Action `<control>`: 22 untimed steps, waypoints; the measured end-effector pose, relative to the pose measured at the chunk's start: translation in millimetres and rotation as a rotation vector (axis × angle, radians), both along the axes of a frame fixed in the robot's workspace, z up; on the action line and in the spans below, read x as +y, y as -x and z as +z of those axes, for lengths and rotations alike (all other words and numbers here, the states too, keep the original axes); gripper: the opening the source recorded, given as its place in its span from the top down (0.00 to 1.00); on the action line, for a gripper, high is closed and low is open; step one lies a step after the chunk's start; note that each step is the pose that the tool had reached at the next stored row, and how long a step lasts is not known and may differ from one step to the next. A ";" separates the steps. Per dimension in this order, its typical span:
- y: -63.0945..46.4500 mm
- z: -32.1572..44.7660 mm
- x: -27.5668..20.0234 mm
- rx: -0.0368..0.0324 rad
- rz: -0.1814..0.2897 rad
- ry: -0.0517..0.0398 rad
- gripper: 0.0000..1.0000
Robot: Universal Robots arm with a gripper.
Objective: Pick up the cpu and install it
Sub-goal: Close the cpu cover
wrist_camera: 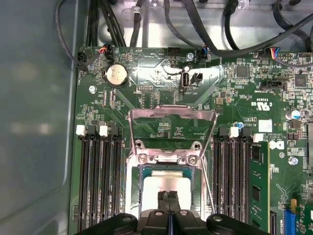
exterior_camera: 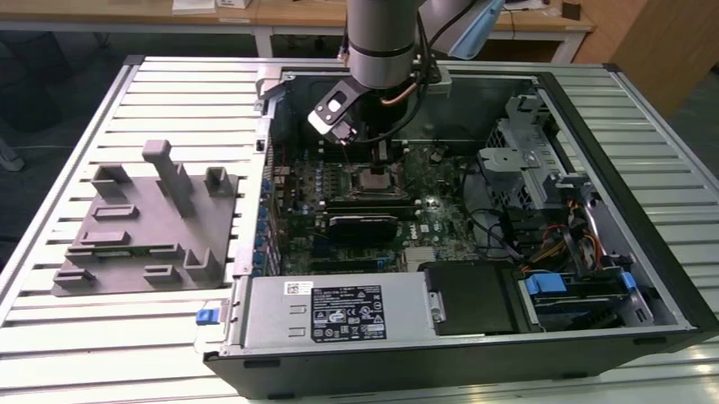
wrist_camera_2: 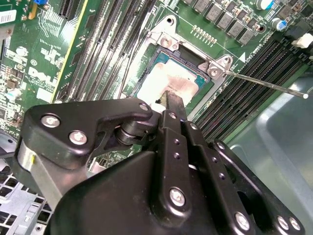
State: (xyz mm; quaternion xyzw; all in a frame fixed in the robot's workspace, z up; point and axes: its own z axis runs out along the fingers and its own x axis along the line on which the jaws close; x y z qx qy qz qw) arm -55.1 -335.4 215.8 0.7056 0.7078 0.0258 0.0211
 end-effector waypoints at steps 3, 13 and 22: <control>0.0 1.8 0.0 0.0003 0.000 -0.0006 0.89; 0.0 3.2 0.0 0.0026 0.000 -0.0012 0.89; 0.0 4.9 0.0 0.0036 -0.001 -0.0010 0.89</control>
